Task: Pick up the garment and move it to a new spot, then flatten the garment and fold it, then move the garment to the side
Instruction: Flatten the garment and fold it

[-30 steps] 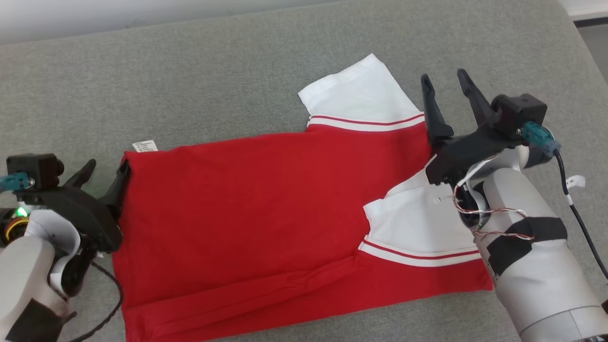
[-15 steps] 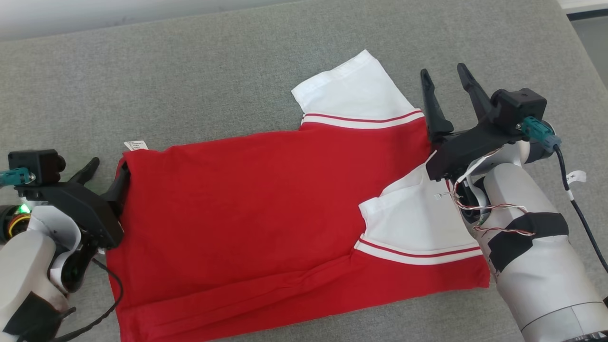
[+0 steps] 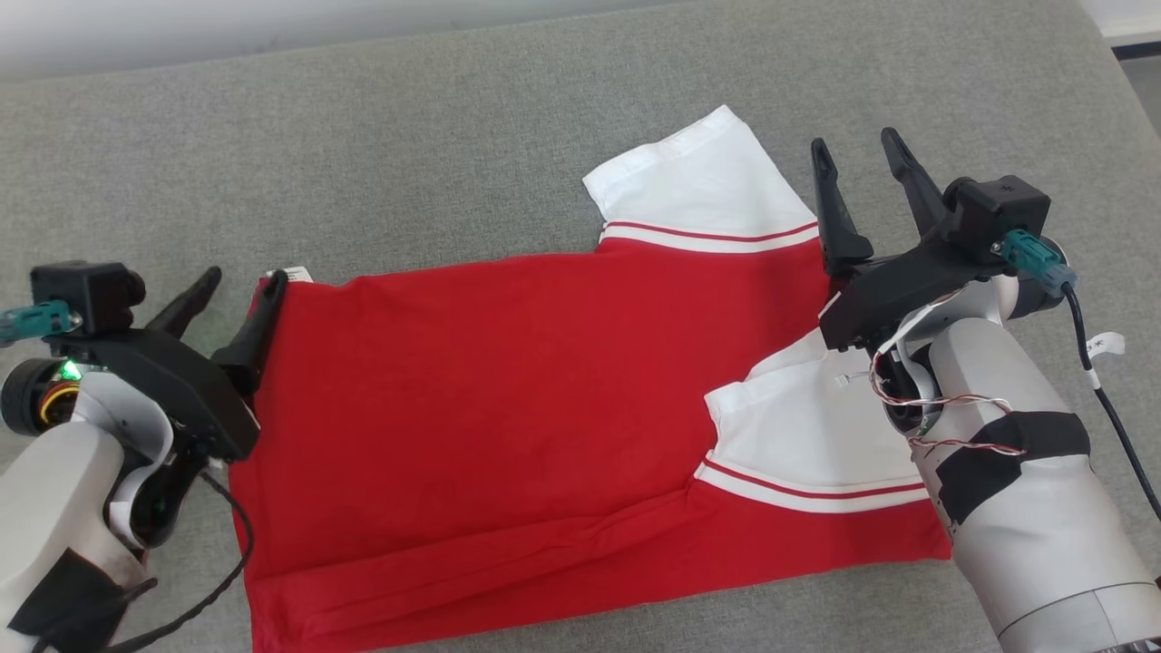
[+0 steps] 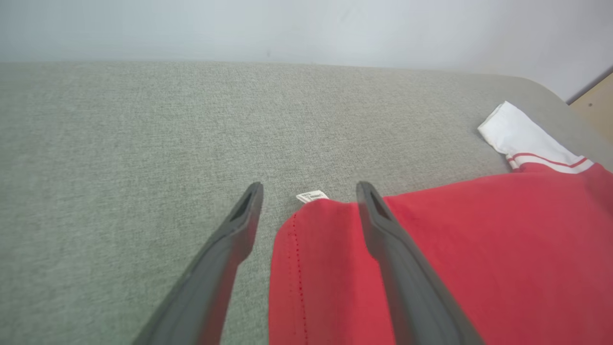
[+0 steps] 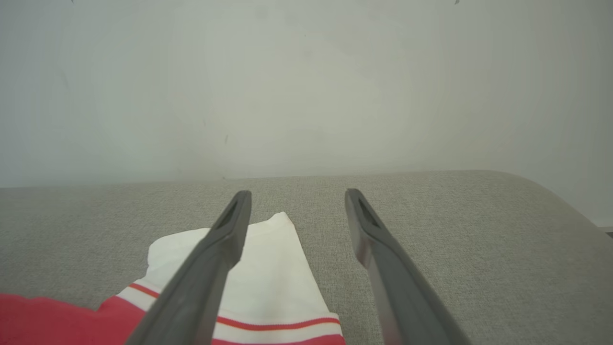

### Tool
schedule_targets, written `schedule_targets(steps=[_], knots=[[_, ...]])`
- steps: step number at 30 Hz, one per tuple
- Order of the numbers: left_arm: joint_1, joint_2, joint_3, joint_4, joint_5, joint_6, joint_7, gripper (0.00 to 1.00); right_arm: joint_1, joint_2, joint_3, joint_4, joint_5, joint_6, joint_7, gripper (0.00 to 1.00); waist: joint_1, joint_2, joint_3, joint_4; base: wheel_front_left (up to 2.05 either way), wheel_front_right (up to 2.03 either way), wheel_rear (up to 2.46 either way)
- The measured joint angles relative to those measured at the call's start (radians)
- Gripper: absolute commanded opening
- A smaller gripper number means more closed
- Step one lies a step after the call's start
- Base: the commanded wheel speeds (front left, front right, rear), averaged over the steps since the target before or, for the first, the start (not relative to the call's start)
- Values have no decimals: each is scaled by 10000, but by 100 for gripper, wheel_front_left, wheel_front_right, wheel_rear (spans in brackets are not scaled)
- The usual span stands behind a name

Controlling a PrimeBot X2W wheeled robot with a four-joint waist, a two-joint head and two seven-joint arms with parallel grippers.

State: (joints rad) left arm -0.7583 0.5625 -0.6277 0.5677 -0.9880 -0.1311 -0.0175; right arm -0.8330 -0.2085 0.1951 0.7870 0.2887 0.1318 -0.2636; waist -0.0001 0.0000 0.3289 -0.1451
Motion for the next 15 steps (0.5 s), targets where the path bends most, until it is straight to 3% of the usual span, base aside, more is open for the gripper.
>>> schedule_targets(steps=[10, 11, 12, 13, 15], knots=[[9, -81, -249, 859, -84, 50, 408, 100, -174, 107, 150, 40, 2, 0, -2, 100, 1, 0, 301, -200, 0, 0, 0], [5, -113, -257, 930, -84, 50, 414, 47, -216, 117, 184, 75, 0, 0, -2, 100, 0, 0, 326, -222, 0, 0, 0], [0, -157, -242, 982, -132, 50, 407, 20, -266, 119, 221, 136, -8, 0, -2, 100, 0, -1, 350, -236, 0, 0, 0], [-13, -190, -244, 1012, -157, 50, 351, 0, -310, 113, 255, 222, -36, 0, -2, 100, 0, -1, 371, -236, 0, 0, 0], [-69, -232, -261, 1078, -155, 48, 249, 0, -427, 84, 332, 539, -73, 0, -4, 100, 0, 0, 398, -195, 0, 0, 0]])
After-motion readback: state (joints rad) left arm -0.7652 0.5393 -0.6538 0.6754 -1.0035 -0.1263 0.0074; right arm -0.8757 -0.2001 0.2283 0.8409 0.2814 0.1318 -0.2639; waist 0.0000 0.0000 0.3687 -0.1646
